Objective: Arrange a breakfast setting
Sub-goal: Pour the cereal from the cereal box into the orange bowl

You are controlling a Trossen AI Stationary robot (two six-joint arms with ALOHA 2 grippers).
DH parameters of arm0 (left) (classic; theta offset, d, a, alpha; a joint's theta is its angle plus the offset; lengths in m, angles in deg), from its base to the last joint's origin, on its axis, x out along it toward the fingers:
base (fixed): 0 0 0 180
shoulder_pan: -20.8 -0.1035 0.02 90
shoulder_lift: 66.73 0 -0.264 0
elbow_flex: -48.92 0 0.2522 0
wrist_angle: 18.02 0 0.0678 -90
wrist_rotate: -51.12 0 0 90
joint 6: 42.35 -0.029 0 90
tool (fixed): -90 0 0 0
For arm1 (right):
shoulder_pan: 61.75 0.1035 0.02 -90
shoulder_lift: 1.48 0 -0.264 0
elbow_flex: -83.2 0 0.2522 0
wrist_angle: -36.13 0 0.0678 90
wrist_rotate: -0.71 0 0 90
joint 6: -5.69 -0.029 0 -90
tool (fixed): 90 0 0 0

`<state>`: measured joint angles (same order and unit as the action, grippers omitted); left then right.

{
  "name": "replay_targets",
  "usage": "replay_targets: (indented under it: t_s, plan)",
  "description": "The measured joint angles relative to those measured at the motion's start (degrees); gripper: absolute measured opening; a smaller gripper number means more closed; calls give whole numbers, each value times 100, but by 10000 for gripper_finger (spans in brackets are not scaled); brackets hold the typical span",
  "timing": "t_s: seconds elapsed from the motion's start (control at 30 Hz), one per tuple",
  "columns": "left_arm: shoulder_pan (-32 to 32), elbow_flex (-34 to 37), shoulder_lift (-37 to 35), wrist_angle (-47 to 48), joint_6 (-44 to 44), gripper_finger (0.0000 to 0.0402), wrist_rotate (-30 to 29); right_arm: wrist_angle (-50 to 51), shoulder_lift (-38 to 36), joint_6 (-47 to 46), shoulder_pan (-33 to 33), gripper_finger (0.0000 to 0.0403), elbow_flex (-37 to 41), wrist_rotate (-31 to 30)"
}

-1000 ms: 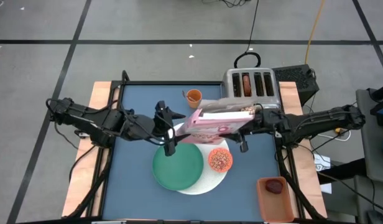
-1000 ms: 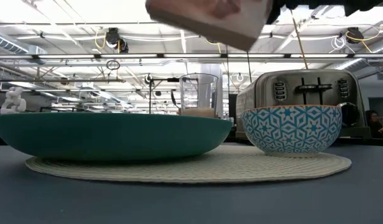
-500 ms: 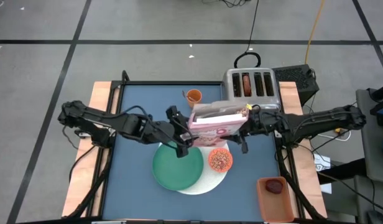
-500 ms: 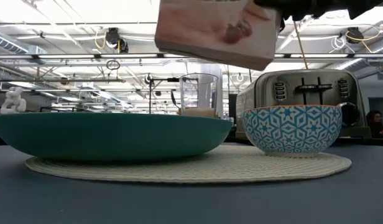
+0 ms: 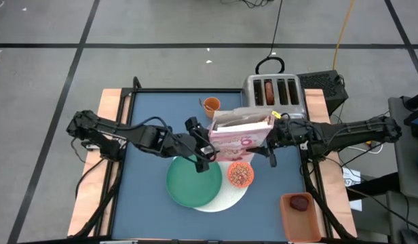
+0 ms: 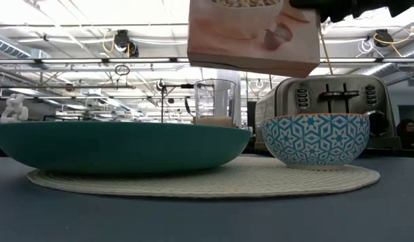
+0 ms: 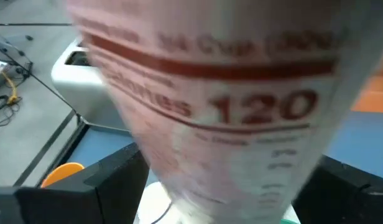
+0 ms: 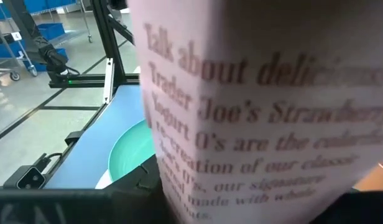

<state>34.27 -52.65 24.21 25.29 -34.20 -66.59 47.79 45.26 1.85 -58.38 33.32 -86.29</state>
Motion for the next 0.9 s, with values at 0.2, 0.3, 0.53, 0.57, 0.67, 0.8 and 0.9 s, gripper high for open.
replay_targets:
  t_s: [0.2, 0.3, 0.53, 0.57, 0.67, 0.8, 0.9]
  plan:
    - [0, 4, -3, -91, 1, 291, 121, 27, 2, 3, 0, 166, 0, 2]
    - [0, 4, -3, -131, -32, 262, 126, 28, 2, 9, 0, 166, 0, 4]
    - [1, 4, -11, -137, -51, 208, 125, 28, 2, 15, 0, 166, 0, 20]
    - [4, 4, -11, -140, -51, 201, 126, 28, 2, 13, 0, 166, 0, 18]
    - [4, 4, -11, -178, -51, 182, 130, 25, 2, 15, 0, 166, 0, 14]
    - [4, 4, -11, -186, -51, 160, 134, 22, 2, 15, 0, 166, 0, 6]
    - [4, 4, -11, -193, -51, 148, 134, 20, 2, 15, -2, 166, 0, 4]
